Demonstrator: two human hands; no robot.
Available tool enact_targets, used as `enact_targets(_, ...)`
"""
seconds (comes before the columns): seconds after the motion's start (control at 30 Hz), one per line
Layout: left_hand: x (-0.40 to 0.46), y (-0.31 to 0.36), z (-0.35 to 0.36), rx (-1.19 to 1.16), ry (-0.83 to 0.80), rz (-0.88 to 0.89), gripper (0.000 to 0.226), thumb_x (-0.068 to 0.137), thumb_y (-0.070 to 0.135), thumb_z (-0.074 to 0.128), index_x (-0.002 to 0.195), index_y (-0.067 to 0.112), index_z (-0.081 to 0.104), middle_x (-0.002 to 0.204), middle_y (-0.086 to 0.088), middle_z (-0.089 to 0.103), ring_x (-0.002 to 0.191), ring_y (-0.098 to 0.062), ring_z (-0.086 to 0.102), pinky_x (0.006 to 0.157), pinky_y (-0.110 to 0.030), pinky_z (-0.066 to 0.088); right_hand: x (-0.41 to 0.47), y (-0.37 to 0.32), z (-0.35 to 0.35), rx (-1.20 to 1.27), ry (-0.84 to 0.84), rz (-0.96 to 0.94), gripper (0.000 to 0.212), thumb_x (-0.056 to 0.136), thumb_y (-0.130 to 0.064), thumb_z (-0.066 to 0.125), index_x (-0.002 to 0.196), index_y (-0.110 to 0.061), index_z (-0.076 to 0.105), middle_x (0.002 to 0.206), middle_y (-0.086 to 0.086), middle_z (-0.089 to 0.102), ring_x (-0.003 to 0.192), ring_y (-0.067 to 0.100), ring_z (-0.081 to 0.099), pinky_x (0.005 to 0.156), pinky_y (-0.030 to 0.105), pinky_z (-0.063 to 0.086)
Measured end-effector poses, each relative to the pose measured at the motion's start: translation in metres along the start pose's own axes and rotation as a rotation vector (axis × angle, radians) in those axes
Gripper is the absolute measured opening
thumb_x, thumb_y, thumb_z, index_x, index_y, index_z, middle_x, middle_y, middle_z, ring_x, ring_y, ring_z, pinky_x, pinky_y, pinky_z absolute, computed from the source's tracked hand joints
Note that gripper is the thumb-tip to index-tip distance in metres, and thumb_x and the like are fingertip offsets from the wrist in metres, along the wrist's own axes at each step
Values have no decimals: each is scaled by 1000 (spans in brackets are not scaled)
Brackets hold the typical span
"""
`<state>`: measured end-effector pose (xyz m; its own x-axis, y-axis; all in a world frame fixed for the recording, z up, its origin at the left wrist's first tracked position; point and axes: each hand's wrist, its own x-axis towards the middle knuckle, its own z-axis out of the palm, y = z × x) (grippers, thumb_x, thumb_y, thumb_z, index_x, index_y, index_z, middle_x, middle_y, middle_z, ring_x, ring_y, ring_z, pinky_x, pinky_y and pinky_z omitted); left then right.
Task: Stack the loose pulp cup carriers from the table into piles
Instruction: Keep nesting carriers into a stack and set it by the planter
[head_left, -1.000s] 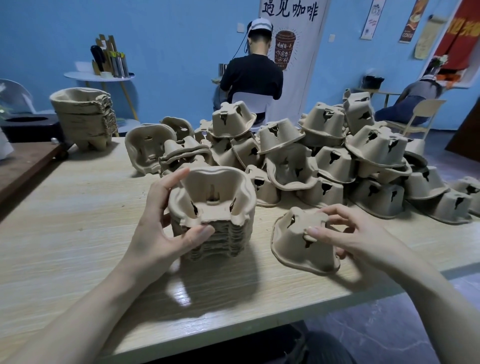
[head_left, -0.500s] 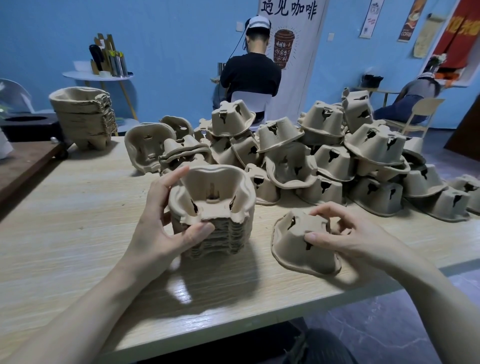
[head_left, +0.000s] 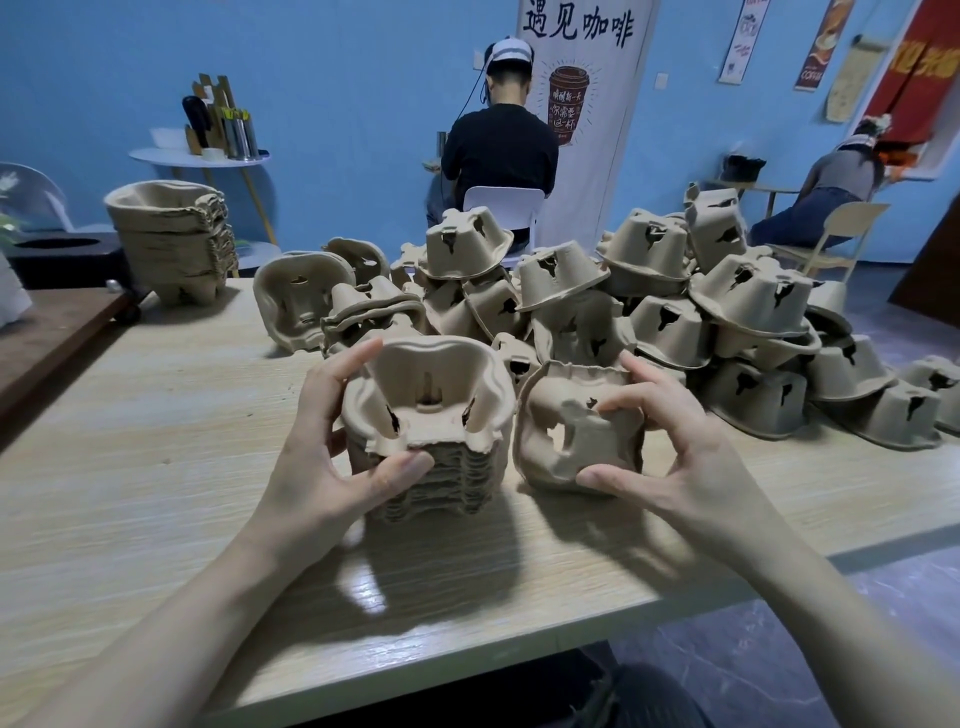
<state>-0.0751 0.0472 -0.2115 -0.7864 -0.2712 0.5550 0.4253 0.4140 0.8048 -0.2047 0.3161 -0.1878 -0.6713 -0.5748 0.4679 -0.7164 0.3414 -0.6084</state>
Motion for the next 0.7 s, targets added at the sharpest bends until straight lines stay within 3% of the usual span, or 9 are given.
enact_targets(0.17, 0, 1, 0, 17, 1, -5, 98, 62, 72, 75, 143, 30, 41, 141, -6, 49, 129, -18, 50, 93, -11, 43, -1, -9, -8, -44, 61, -58, 39, 67, -60, 68, 100, -40, 62, 136, -24, 47, 132, 2, 39, 104, 30, 34)
enact_targets(0.27, 0, 2, 0, 24, 3, 8, 93, 63, 58, 79, 143, 29, 41, 141, -6, 49, 129, -17, 51, 92, -10, 43, -2, -16, -14, -117, 73, -41, 62, 63, -66, 73, 118, -43, 54, 116, -38, 49, 113, -4, 46, 95, 28, 37)
enact_targets(0.33, -1, 1, 0, 33, 8, 16, 91, 64, 52, 77, 144, 28, 41, 142, -5, 48, 130, -17, 50, 93, -10, 43, -2, -19, -20, -150, 41, 38, 70, 60, -67, 74, 122, -44, 52, 105, -33, 51, 103, -8, 44, 92, 25, 35)
enact_targets(0.43, -1, 1, 0, 28, 0, 21, 95, 64, 65, 77, 144, 29, 40, 143, -2, 48, 131, -15, 49, 94, -11, 43, -1, -21, -29, -103, -31, 205, 63, 63, -42, 81, 121, -39, 57, 99, -14, 58, 85, -4, 53, 77, 10, 39)
enact_targets(0.57, 0, 0, 0, 19, 1, 24, 93, 64, 56, 79, 143, 28, 40, 142, -5, 48, 130, -16, 50, 93, -10, 42, -3, -20, -29, 182, -69, 252, 40, 78, -5, 76, 109, -29, 68, 80, 0, 67, 54, 1, 48, 50, 11, 38)
enact_targets(0.63, 0, 1, 0, 15, -5, 28, 95, 65, 66, 77, 144, 28, 40, 142, -5, 48, 129, -15, 50, 93, -10, 43, -4, -23, -27, 248, 4, 225, 41, 81, 5, 71, 105, -28, 69, 76, -5, 68, 53, 0, 49, 46, 11, 38)
enact_targets(0.7, 0, 2, 0, 24, -1, 39, 94, 66, 66, 76, 143, 27, 40, 141, -3, 47, 129, -10, 49, 94, -9, 42, -2, -29, -26, 303, 100, 167, 53, 82, 8, 66, 116, -33, 64, 79, -6, 69, 60, 1, 57, 54, 14, 48)
